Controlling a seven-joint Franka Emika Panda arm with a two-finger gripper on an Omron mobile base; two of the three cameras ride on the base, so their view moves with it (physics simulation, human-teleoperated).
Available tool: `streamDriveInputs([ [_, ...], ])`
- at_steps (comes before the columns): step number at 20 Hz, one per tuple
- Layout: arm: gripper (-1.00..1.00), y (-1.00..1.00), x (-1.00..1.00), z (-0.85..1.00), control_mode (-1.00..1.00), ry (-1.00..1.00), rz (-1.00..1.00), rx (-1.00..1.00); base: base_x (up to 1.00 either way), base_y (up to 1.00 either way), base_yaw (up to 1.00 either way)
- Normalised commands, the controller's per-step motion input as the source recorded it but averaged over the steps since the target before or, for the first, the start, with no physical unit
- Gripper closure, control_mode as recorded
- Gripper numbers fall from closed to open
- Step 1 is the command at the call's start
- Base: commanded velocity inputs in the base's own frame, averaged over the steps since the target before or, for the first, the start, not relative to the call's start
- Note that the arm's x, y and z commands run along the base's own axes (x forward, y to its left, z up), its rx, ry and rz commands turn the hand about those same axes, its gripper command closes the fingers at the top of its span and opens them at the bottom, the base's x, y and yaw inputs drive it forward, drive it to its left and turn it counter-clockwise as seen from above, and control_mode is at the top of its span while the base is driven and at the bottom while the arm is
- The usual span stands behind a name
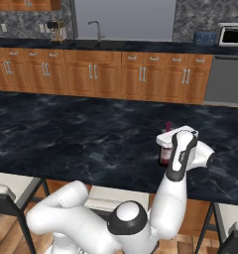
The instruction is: Get the candle and the wine from the cabinet and move them to the dining counter.
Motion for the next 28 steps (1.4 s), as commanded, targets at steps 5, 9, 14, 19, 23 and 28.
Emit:
streamDriveInputs([
  [5, 1.0, 0.0, 0.0, 0.0, -1.0, 0.0, 0.0, 0.0, 0.0, 0.0, 0.0],
  [9, -1.0, 0.0, 0.0, 0.0, -1.0, 0.0, 0.0, 0.0, 0.0, 0.0, 0.0],
  [14, -1.0, 0.0, 0.0, 0.0, -1.0, 0.0, 0.0, 0.0, 0.0, 0.0, 0.0],
  [19, -1.0, 0.0, 0.0, 0.0, -1.0, 0.0, 0.0, 0.0, 0.0, 0.0, 0.0],
  [23, -1.0, 0.0, -0.02, 0.11, -1.0, -0.01, 0.0, 0.0, 0.0, 0.0, 0.0],
  [28, -1.0, 0.0, -0.08, 0.33, -1.0, 0.0, 0.0, 0.0, 0.0, 0.0, 0.0],
])
